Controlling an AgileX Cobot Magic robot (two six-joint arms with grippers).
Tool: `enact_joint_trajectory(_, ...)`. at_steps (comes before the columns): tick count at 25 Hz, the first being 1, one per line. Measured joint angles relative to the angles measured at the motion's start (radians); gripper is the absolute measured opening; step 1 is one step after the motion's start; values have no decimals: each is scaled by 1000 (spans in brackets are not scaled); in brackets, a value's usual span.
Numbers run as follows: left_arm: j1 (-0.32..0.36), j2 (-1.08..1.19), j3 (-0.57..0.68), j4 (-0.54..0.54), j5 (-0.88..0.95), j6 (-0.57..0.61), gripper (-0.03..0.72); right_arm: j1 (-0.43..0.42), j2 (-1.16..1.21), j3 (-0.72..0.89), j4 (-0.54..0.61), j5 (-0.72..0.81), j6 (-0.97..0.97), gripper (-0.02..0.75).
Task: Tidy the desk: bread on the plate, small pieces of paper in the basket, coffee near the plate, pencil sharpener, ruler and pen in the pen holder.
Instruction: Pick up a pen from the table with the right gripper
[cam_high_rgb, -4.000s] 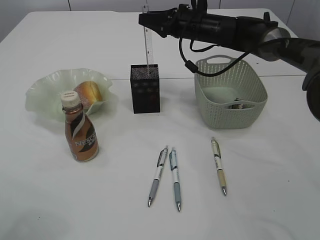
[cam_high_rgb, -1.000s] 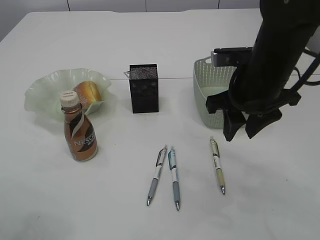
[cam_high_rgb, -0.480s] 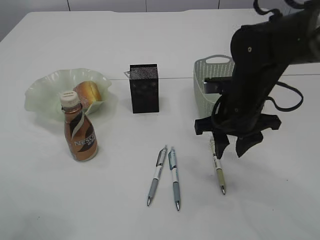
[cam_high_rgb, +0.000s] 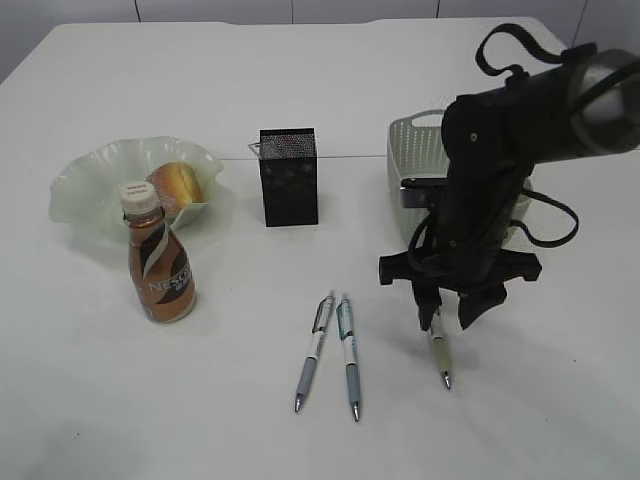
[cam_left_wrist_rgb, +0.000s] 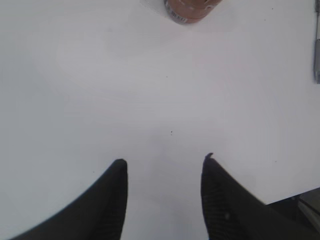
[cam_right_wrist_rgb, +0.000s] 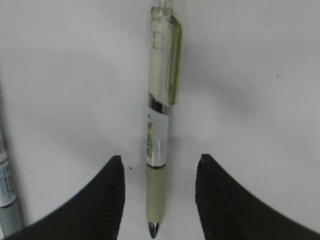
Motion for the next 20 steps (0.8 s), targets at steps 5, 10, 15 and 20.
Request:
enact_joint_trajectory(5, 0, 0, 0, 0, 0, 0, 353, 0, 34, -9, 0, -23, 11, 345)
enact_joint_trajectory(10, 0, 0, 0, 0, 0, 0, 353, 0, 74, -58, 0, -19, 14, 345)
enact_joint_trajectory(15, 0, 0, 0, 0, 0, 0, 353, 0, 89, -72, 0, -15, 15, 345)
enact_joint_trajectory(20, 0, 0, 0, 0, 0, 0, 353, 0, 108, -73, 0, -15, 15, 345)
